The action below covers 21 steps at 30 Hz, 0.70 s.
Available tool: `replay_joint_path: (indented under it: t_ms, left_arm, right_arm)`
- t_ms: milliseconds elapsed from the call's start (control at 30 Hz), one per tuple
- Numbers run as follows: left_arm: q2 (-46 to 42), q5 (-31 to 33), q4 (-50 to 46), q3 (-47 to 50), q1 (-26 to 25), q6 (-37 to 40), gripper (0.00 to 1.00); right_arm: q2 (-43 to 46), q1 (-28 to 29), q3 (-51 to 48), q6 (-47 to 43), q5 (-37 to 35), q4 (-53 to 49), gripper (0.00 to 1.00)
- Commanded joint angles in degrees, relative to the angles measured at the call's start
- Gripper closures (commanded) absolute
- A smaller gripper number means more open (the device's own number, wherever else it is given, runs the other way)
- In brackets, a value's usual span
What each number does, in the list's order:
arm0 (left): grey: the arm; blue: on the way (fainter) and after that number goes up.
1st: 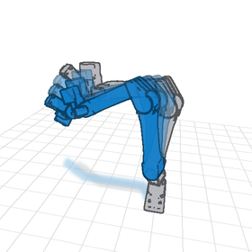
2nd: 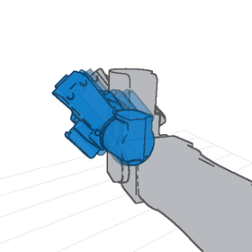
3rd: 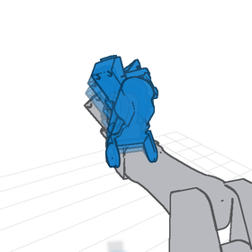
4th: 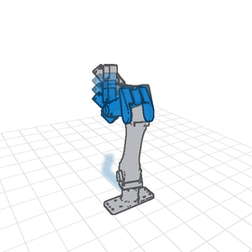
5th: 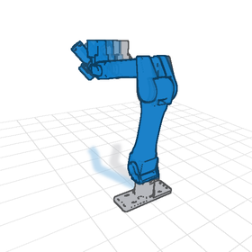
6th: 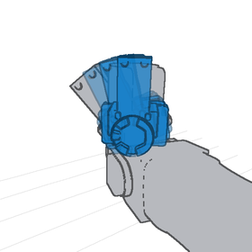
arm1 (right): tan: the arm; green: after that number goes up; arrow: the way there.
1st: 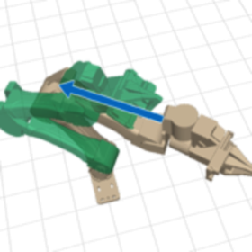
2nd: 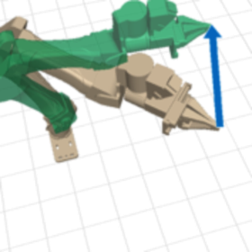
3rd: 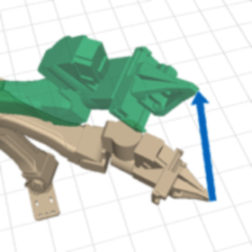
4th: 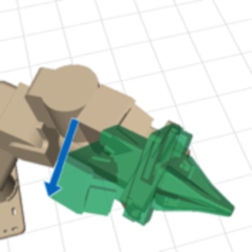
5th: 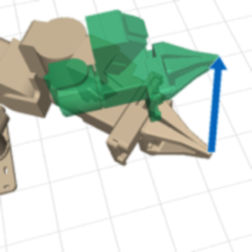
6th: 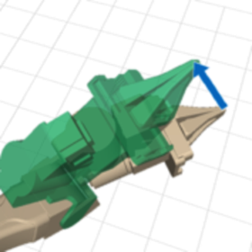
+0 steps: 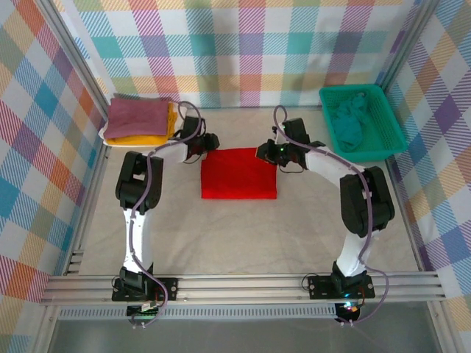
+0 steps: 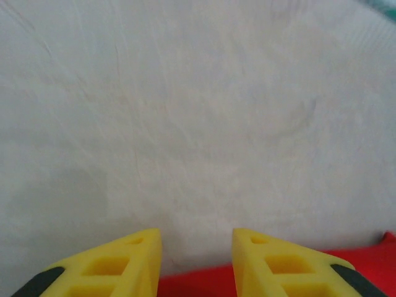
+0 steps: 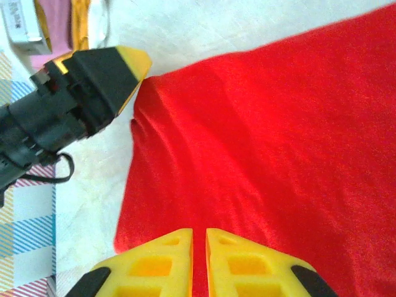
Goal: Fold and stack the t-shirts
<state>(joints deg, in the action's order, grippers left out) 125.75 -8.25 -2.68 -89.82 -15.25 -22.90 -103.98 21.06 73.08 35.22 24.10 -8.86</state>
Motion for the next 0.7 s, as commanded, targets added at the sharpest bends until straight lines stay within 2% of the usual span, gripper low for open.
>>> replay_joint_path:
  t_ms: [0, 100, 167, 267, 367, 467, 533, 667]
  left_arm:
    - [-3.7, 1.9, -3.9, -3.3, 0.6, 0.3, 0.59]
    - [-9.5, 3.7, -7.0, -1.1, 0.0, -1.5, 0.51]
    - [-15.0, 4.3, -7.7, 3.7, -0.8, -3.3, 0.44]
    - [-22.6, 5.9, -9.3, 12.5, -2.6, -5.1, 0.40]
    - [-27.2, 3.8, -11.0, 19.8, -3.9, -6.1, 0.33]
    - [-27.9, 1.4, -15.6, 23.0, -4.5, -6.3, 0.31]
    - [-27.6, 1.7, -17.7, 24.2, -4.7, -6.1, 0.30]
    - [-25.9, 1.6, -19.3, 24.8, -5.7, -5.4, 0.30]
  right_arm:
    - [4.2, -0.1, 0.4, -1.8, -0.6, -2.1, 0.81]
    - [3.8, -0.3, 0.7, -2.5, -4.2, -5.4, 0.65]
    - [3.0, -0.5, 0.9, -2.9, -5.8, -7.2, 0.57]
    - [2.1, -0.5, 0.8, -3.2, -9.2, -9.4, 0.51]
    - [0.7, -0.8, 1.4, -3.9, -12.2, -12.2, 0.46]
    - [-1.8, -0.9, 3.0, -4.2, -14.1, -15.3, 0.43]
    - [-3.4, -0.9, 4.0, -4.8, -14.6, -16.5, 0.38]
    - [-5.7, -0.9, 4.5, -4.8, -13.6, -16.4, 0.36]
